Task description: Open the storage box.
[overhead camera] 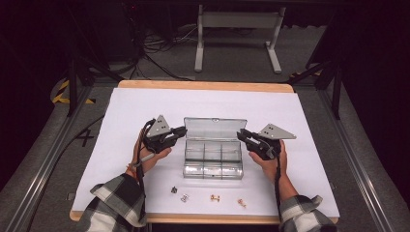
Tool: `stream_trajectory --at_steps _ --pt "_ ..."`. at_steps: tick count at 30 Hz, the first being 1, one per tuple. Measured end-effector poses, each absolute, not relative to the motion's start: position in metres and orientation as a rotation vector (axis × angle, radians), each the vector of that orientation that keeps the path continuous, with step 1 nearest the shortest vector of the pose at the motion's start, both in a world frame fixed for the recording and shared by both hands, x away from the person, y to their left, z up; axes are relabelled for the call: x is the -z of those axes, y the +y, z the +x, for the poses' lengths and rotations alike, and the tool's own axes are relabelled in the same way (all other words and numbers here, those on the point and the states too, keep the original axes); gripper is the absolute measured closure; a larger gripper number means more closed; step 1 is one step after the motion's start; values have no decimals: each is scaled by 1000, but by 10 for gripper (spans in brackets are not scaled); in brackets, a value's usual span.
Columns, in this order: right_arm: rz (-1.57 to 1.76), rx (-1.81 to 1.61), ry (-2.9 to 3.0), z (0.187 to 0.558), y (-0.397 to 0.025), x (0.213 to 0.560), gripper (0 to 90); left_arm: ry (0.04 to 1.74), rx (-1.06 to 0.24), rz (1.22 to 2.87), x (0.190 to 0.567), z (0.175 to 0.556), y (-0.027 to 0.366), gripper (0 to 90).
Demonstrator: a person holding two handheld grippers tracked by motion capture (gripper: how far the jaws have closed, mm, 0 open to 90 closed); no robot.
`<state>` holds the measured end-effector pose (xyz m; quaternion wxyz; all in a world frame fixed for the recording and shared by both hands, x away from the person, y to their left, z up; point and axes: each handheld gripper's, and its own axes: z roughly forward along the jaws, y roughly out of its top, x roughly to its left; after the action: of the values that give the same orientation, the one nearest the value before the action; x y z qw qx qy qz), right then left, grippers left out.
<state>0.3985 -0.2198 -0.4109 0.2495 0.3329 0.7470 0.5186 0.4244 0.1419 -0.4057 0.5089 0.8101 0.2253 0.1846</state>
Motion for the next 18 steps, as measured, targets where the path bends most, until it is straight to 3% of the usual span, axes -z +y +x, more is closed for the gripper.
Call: stream_trajectory --at_steps 18 --pt "989 -1388 2066 404 -221 427 809 572 -442 1975 414 431 137 833"
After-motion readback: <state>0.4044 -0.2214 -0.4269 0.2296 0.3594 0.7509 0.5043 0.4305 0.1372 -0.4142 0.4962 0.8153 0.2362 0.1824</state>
